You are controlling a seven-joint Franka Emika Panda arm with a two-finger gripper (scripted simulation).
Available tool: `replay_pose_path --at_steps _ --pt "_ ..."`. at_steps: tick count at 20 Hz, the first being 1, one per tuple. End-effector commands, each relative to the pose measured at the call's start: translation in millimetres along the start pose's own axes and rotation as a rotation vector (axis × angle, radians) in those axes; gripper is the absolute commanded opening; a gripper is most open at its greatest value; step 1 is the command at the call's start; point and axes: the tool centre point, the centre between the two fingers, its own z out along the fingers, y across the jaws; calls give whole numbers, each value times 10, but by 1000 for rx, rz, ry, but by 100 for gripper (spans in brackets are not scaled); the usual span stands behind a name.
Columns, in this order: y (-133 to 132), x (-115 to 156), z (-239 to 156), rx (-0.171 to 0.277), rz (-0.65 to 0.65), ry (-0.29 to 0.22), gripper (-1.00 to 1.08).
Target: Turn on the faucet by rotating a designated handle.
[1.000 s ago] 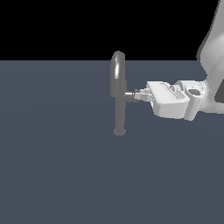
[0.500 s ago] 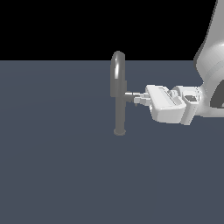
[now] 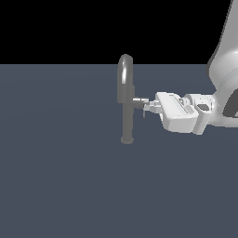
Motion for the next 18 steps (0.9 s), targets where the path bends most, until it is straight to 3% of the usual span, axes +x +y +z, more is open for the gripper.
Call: replay_pose_path --at_steps 1,7,8,18 --pt "-43 319 46 12 36 18 -100" --pt "-81 554 41 17 63 25 -100" --pt "-14 87 -2 -11 14 -28 -100" --pt "-246 433 28 7 47 7 -100"
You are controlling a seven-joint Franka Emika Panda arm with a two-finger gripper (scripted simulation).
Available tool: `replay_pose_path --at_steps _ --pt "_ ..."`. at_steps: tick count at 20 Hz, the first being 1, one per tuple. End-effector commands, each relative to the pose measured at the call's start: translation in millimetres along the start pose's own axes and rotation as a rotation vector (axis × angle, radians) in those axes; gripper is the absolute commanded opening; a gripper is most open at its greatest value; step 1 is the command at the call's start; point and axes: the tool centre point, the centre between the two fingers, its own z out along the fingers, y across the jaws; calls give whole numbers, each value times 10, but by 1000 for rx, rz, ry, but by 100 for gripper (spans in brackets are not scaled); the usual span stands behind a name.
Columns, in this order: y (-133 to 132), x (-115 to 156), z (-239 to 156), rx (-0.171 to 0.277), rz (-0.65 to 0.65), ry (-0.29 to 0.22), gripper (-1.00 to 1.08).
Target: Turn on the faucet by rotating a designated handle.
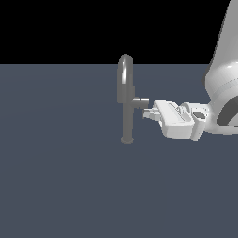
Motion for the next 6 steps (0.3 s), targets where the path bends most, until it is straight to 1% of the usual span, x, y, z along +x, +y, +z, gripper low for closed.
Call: replay_pose_path --at_steps 1,6 --pt "-204 180 49 21 -2 31 -100" --pt "-297 311 51 29 11 44 -100"
